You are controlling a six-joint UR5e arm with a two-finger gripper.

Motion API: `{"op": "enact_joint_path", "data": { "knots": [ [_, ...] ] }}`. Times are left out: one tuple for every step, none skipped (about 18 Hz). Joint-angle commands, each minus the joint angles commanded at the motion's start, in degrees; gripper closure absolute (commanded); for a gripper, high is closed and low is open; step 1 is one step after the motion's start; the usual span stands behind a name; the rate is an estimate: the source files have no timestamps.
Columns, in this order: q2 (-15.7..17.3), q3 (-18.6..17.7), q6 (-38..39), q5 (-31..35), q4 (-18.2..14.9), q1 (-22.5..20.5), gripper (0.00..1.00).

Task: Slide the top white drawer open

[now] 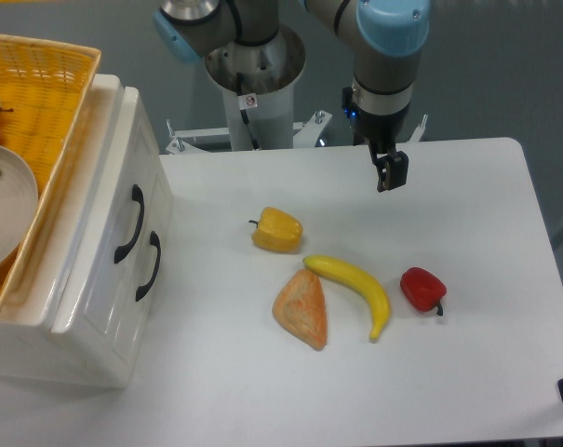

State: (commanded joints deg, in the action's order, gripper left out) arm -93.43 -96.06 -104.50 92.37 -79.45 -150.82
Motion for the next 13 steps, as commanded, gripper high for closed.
{"op": "enact_joint_path", "data": {
  "knots": [
    [-0.1,0.0,0.0,0.2,0.0,0.1,0.00],
    [-0.1,0.0,0.0,0.2,0.0,0.1,0.00],
    [-0.1,0.0,-0.1,0.2,0.0,0.1,0.00],
    [-0.1,0.0,-0.2,0.3,-0.1,0.1,0.00],
    [-0.1,0.0,-0.1,0.3,-0.1,0.1,0.00],
    [-0.1,0.0,-0.1,0.4,-0.1,0.1,0.00],
    [-0.1,0.0,0.1,0.5,-0.2,0.1,0.00],
    [0.1,0.0,0.3,0.5,-0.3,0.1,0.00],
    [0.1,0.0,1.0,0.5,-0.4,0.0,0.00],
    [0.2,0.0,1.8,0.4,-0.5,0.0,0.00],
    [0.3,-0.1,2.9,0.4,-0.7,0.0,0.00],
    [0.4,-0.1,4.2,0.4,-0.7,0.0,0.00],
    [0.4,-0.3,5.5,0.4,-0.7,0.1,0.00]
  ]
}}
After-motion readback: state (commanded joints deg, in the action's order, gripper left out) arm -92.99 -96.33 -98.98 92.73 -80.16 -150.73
